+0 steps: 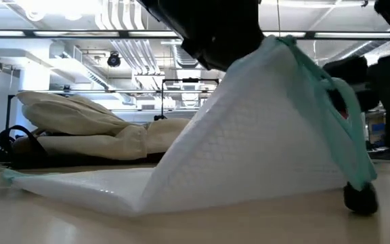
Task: Unpack backpack
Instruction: Put the brown scented candle into the green zip bag, then put the blue earphones into the green zip bag
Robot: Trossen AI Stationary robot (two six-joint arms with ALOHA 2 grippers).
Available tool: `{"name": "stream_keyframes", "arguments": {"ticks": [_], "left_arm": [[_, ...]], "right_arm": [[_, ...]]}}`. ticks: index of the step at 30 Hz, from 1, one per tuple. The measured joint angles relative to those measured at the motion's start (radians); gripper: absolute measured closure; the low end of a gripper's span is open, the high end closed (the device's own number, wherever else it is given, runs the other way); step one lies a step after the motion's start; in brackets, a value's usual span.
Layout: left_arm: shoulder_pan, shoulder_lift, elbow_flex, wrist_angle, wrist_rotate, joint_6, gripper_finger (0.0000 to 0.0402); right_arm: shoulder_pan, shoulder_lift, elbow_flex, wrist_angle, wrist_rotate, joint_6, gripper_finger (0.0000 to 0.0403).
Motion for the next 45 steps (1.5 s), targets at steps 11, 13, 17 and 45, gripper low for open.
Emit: {"name": "stream_keyframes", "arguments": {"ticks": [11,13,17,45], "left_arm": [[-0.011,0.000,0.000,-0.015,0.001,-0.020,0.0402],[-0.011,0.000,0.000,-0.015,0.002,-0.020,0.0402],[-0.011,0.000,0.000,-0.003,0.002,-0.012,0.0402],[-0.009,0.000,0.000,0.009,-0.019,-0.083,0.0402]], "right_arm": [[-0.088,0.108,0.034,0.013,0.301,-0.002,0.0396],[-0.087,0.092,0.037,0.010,0.284,-0.009,0.0400],[-0.097,0.080,0.039,0.059,0.290,-0.070,0.0402],[0.417,-0.320,0.042,-0.829,-0.030,0.745,0.0149]]}}
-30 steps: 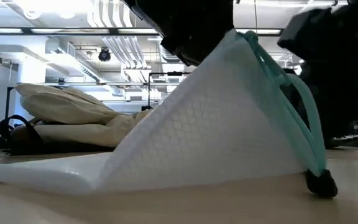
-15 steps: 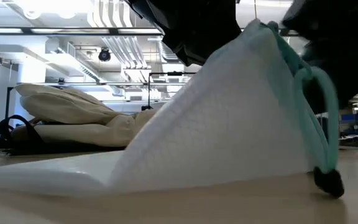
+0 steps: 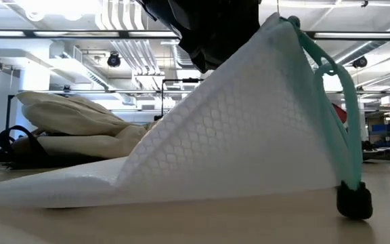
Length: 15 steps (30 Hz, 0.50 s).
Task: Unpack backpack
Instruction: Put the blue earphones into the green zip bag
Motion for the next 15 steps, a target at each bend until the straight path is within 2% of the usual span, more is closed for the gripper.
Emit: {"name": "stream_keyframes", "arguments": {"ticks": [3,6,11,15], "left_arm": [[0.001,0.000,0.000,0.001,0.000,0.000,0.0402],[0.003,0.000,0.000,0.001,-0.002,0.001,0.0402],[0.007,0.000,0.000,0.003,-0.013,0.000,0.0402],[0.007,0.000,0.000,0.005,-0.016,0.000,0.0402]], "right_arm": [[0.071,0.046,0.000,0.003,-0.008,0.113,0.0110],[0.105,0.092,0.004,0.009,-0.031,0.168,0.0091],[0.114,0.178,0.006,0.073,-0.033,0.137,0.0091],[0.101,0.249,0.016,0.151,-0.011,0.034,0.0111]]}}
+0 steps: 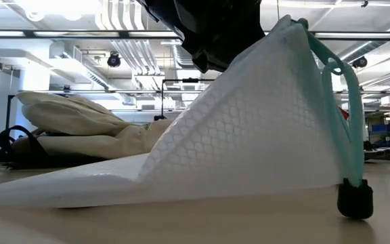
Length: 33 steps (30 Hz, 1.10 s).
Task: Unpack backpack
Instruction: Put the blue earphones into the green zip bag
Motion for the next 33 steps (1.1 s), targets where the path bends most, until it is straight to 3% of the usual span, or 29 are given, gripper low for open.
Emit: {"name": "stream_keyframes", "arguments": {"ticks": [5,10,11,18,21,29,31,33], "left_arm": [[0.003,0.000,0.000,0.002,-0.001,0.004,0.0402],[0.005,0.000,0.000,0.006,-0.096,0.044,0.0402],[0.005,0.000,0.000,0.006,-0.111,0.057,0.0402],[0.005,-0.002,0.000,0.007,-0.129,0.082,0.0402],[0.005,-0.002,0.000,0.022,-0.101,0.082,0.0402],[0.009,-0.003,0.000,0.110,-0.098,0.125,0.0402],[0.010,-0.003,0.000,0.103,-0.099,0.127,0.0402],[0.011,-0.003,0.000,0.097,-0.104,0.127,0.0402]], "right_arm": [[-0.059,0.028,0.034,-0.003,0.046,-0.064,0.0194],[-0.137,0.002,0.050,-0.027,0.108,-0.225,0.0363],[-0.156,-0.007,0.051,-0.026,0.116,-0.258,0.0381],[-0.263,-0.095,0.065,0.022,0.391,-0.451,0.0398],[-0.337,-0.090,0.066,0.096,0.455,-0.547,0.0398],[-0.556,0.069,0.066,0.369,0.473,-0.728,0.0400],[-0.588,0.109,0.066,0.467,0.423,-0.779,0.0398],[-0.605,0.142,0.066,0.562,0.303,-0.851,0.0393]]}}
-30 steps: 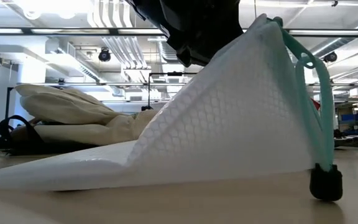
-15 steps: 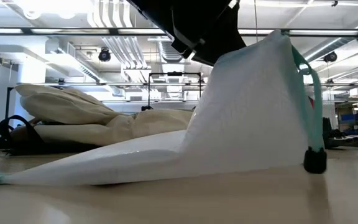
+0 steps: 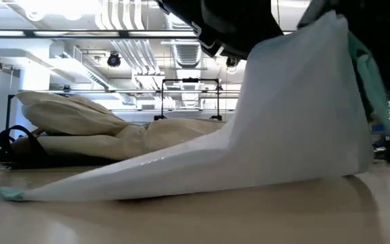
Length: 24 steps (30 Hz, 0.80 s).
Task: Unpack backpack
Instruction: Put the blue earphones into the green zip bag
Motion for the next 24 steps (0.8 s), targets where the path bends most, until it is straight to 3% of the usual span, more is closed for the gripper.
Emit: {"name": "stream_keyframes", "arguments": {"ticks": [3,7,15,19,24], "left_arm": [[0.002,0.000,0.000,-0.032,-0.026,-0.006,0.0402],[0.005,0.000,0.000,-0.061,-0.074,-0.007,0.0391],[-0.002,-0.032,0.000,-0.067,-0.076,0.015,0.0295],[-0.009,-0.066,0.000,-0.072,0.023,0.005,0.0240],[-0.044,-0.089,0.002,-0.038,0.103,-0.041,0.0194]], "right_arm": [[-0.003,0.034,0.000,0.091,-0.080,-0.039,0.0376],[-0.004,0.029,0.000,0.088,-0.003,-0.018,0.0329],[0.026,-0.070,0.000,-0.053,0.010,0.028,0.0200],[0.089,-0.140,0.000,-0.186,0.010,0.086,0.0159],[0.211,-0.174,0.000,-0.207,0.010,0.194,0.0145]]}}
